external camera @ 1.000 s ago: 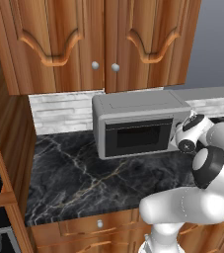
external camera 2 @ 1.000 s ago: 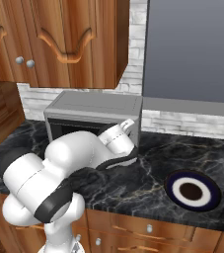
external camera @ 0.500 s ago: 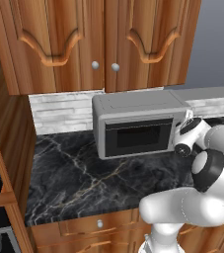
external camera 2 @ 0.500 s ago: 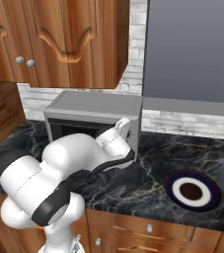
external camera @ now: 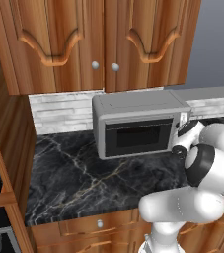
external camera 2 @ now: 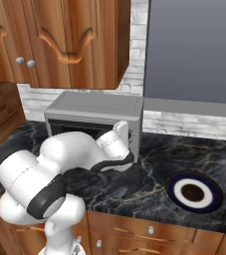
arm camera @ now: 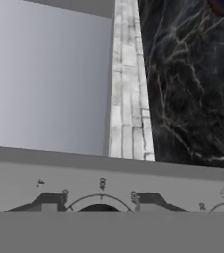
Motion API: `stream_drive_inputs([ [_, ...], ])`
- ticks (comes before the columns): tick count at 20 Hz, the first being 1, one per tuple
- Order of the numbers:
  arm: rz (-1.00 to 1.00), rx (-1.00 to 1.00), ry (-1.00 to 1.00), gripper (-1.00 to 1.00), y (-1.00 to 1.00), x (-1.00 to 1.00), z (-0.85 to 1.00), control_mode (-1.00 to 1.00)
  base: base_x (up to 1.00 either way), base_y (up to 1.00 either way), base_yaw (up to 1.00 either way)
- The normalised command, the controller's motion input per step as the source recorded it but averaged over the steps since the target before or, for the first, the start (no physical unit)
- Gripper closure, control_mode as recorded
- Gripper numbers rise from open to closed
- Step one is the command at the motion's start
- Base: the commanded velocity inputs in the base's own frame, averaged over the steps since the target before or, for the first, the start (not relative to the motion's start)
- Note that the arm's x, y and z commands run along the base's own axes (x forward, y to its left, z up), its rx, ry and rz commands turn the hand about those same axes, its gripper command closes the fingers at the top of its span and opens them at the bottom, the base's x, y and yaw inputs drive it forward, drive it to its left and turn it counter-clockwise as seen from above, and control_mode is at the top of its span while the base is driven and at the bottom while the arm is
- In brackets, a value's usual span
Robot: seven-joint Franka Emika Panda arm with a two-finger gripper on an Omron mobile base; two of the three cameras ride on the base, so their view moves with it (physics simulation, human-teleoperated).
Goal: Pull the toaster oven rack outwards. Pick up the baguette from the plate and place it on the toaster oven rack. Close the toaster oven door fully and set the temperature to the lowest setting.
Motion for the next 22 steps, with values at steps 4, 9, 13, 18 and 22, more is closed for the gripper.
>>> stream_drive_inputs([
  [4,0.31,-0.50,0.45,1.00,-0.13,0.14,0.03,-1.00,0.00,0.00,0.00],
  [9,0.40,-0.49,0.34,1.00,-0.28,0.19,0.30,-1.00,0.00,0.00,0.00],
  [13,0.43,-0.55,0.27,1.00,-0.36,0.23,0.43,-1.00,0.00,0.00,0.00],
  [18,0.45,-0.71,0.15,1.00,-0.38,0.14,0.46,-1.00,0.00,0.00,0.00],
  [22,0.42,-0.84,0.10,1.00,-0.42,0.09,0.54,-1.00,0.00,0.00,0.00],
])
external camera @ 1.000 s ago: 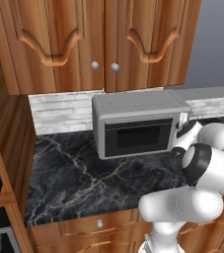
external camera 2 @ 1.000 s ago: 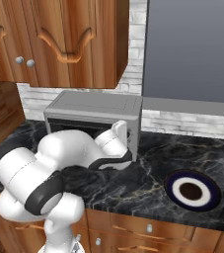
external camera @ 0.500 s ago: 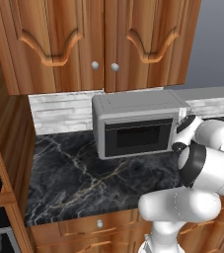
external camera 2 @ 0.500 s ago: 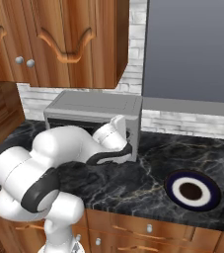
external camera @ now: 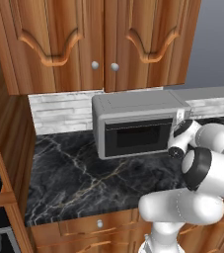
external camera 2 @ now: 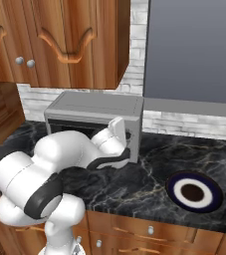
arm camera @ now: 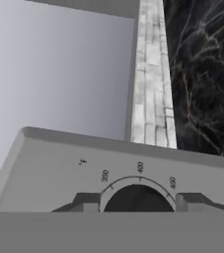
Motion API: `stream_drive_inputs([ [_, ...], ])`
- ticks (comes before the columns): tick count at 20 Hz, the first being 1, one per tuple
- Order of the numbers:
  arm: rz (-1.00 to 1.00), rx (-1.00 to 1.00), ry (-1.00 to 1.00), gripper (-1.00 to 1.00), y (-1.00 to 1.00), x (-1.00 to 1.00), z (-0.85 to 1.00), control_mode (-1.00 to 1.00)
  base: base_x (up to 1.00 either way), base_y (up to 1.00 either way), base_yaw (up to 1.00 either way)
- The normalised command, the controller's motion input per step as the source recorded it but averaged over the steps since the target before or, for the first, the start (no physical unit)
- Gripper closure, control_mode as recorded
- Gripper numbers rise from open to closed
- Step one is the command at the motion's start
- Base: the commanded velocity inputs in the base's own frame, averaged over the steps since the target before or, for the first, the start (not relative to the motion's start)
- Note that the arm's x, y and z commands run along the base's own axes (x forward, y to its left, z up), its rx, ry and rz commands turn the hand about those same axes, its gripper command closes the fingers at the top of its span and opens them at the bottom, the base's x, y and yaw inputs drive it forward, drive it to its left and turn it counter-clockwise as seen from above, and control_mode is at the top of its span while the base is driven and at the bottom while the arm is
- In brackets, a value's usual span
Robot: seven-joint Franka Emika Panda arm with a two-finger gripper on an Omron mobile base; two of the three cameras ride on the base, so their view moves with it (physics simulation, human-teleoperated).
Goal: Pull the toaster oven rack outwards. Pick up the baguette from the plate and place it on the toaster oven rack. Close the toaster oven door fully and set the temperature to the lowest setting.
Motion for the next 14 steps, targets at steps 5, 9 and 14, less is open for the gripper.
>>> stream_drive_inputs([
  [5,0.37,-0.90,0.12,1.00,-0.41,0.00,0.57,-1.00,0.00,0.00,0.00],
  [9,0.38,-1.00,0.15,1.00,-0.09,0.01,0.39,-1.00,0.00,0.00,0.00],
  [14,0.38,-0.98,0.01,1.00,-0.14,-0.04,0.54,-1.00,0.00,0.00,0.00],
])
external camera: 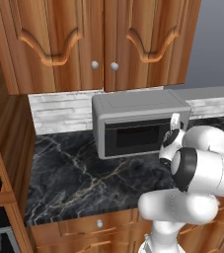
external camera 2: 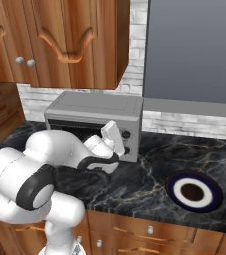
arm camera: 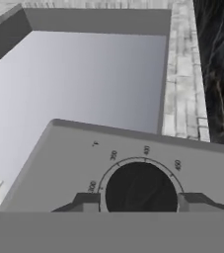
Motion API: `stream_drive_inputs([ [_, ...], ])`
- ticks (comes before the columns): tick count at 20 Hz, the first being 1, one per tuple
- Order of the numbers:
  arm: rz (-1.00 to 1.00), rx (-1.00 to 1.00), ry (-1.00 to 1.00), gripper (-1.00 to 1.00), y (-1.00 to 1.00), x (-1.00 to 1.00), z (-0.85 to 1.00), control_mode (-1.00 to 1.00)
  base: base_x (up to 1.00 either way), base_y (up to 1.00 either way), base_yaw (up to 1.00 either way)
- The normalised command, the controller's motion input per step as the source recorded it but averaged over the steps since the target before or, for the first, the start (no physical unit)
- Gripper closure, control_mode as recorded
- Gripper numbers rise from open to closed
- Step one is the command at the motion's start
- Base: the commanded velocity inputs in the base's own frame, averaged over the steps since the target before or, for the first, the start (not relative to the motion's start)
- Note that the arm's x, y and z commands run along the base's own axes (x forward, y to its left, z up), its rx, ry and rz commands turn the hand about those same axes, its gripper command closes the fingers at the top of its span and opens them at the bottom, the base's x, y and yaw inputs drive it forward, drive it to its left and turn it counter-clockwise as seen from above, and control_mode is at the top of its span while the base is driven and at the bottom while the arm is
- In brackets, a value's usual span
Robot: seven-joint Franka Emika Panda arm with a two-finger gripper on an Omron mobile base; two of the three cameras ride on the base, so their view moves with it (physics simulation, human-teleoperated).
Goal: Pull the toaster oven rack outwards. Pick up the baguette from the plate and place it on the toaster oven rack. Close the toaster oven door fully and set the temperature to the lowest setting.
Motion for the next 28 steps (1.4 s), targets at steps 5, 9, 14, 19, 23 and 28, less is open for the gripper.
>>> stream_drive_inputs([
  [5,0.33,-0.71,-0.02,1.00,-0.24,-0.45,0.95,-1.00,0.00,0.00,0.00],
  [9,0.33,-0.56,-0.12,1.00,-0.37,-0.77,1.00,-1.00,0.00,0.00,0.00],
  [14,0.28,-0.53,-0.13,1.00,-0.50,-0.91,1.00,-1.00,0.00,0.00,0.00],
  [19,0.23,-0.46,-0.12,1.00,-0.52,-0.99,0.76,-1.00,0.00,0.00,0.00],
  [23,0.10,-0.31,-0.01,1.00,-0.71,-0.97,0.04,-1.00,0.00,0.00,0.00],
  [28,0.00,-0.29,0.22,1.00,-0.96,-0.56,-0.04,-1.00,0.00,0.00,0.00],
])
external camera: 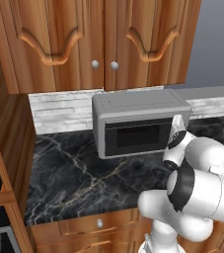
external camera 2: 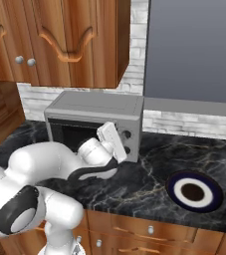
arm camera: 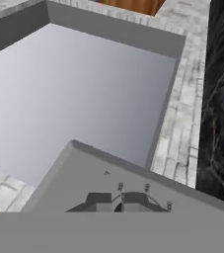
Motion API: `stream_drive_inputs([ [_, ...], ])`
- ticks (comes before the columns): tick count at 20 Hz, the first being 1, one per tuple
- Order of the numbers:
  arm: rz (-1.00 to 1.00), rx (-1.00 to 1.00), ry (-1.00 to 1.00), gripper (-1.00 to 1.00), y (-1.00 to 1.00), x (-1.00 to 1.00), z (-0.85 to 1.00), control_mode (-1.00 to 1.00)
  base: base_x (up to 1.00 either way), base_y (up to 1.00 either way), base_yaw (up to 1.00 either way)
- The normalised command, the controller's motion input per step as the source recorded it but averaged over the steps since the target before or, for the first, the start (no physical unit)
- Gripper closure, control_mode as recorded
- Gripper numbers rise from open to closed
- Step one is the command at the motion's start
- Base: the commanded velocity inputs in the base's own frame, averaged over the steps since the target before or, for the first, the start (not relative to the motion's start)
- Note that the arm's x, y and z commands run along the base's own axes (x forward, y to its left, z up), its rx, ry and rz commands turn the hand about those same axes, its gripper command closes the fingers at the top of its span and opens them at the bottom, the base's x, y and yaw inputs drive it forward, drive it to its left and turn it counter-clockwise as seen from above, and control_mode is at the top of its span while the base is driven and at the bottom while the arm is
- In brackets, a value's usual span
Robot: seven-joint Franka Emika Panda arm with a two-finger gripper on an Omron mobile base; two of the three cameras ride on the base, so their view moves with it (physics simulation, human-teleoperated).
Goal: Pull the toaster oven rack outwards. Pick up the baguette from the plate and place it on the toaster oven rack. Close the toaster oven door fully and set the temperature to the lowest setting.
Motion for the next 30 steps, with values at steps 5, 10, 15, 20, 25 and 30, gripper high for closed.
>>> stream_drive_inputs([
  [5,0.02,-0.21,0.04,1.00,-0.99,-1.00,0.09,-1.00,0.00,0.00,0.00],
  [10,0.04,-0.21,0.00,1.00,-0.69,-0.94,0.36,-1.00,0.00,0.00,0.00],
  [15,-0.03,0.05,-0.12,1.00,-0.38,-0.48,0.10,-1.00,0.00,0.00,0.00],
  [20,-0.02,0.32,-0.14,1.00,-0.14,-0.18,0.33,-1.00,0.00,0.00,0.00],
  [25,0.08,0.75,-0.20,1.00,0.06,-0.08,0.63,-1.00,0.00,0.00,0.00],
  [30,0.14,0.74,-0.14,1.00,0.19,-0.03,0.30,-1.00,0.00,0.00,0.00],
])
